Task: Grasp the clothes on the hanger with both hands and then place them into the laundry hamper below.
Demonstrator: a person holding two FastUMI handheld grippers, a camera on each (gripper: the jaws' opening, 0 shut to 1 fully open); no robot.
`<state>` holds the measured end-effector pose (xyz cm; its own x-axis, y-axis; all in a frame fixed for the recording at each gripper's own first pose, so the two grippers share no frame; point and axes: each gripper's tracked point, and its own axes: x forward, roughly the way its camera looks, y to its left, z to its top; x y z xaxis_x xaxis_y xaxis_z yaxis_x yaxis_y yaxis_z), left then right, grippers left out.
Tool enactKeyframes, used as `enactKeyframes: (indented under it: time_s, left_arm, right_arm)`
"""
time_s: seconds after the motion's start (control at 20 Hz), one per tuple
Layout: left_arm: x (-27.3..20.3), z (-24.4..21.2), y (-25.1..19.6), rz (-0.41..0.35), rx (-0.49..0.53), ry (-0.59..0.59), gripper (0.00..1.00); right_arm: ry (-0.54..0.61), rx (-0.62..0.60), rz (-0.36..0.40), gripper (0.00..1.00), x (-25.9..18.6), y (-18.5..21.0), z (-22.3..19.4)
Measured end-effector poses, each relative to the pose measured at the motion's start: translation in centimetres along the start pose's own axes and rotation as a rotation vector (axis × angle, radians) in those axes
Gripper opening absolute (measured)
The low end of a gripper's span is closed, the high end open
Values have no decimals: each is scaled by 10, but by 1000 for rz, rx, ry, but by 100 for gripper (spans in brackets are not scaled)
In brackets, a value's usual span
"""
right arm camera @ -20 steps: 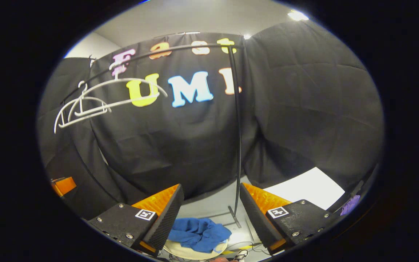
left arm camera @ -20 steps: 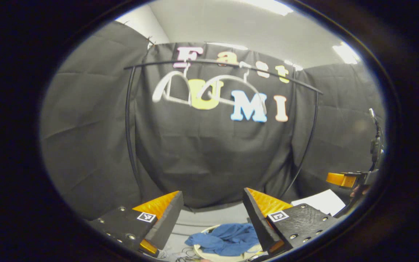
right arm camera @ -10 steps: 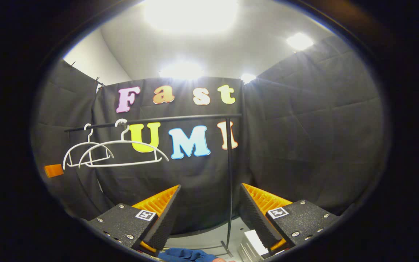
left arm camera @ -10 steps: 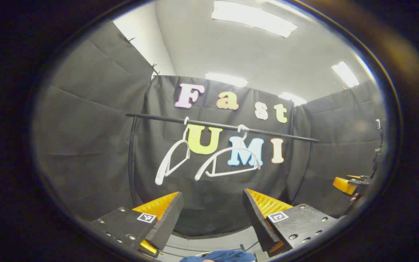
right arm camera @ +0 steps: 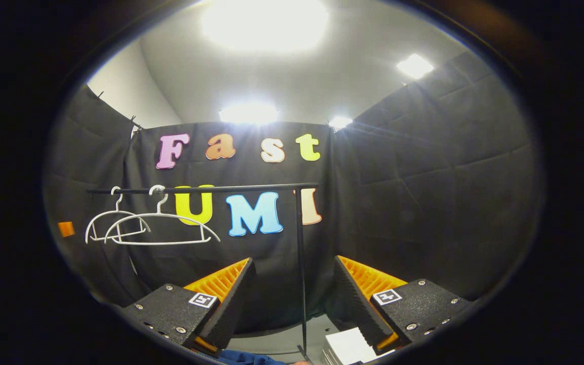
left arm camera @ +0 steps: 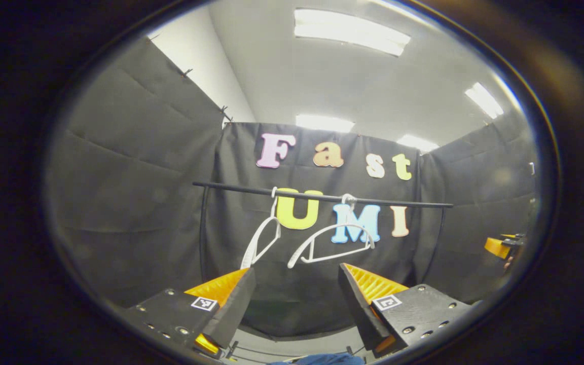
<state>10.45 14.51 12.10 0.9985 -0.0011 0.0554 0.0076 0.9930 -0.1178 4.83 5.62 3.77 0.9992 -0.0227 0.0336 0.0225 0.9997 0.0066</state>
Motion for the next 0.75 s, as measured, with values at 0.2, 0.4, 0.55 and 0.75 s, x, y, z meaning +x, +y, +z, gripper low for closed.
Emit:
enactKeyframes:
  time_s: [0.2,0.4,0.55,0.75]
  left_arm:
    - [-23,17,-14,44,-43,-7,96]
    - [-42,26,-30,102,-90,-31,99]
    - [-62,23,-41,136,-137,-27,99]
    - [-92,15,-46,225,-110,-11,99]
  right_arm:
    - [-14,-34,25,95,10,-39,10]
    - [13,-3,84,95,17,-66,9]
    - [31,17,107,95,23,-90,-1]
    - [44,32,148,95,25,-116,-17]
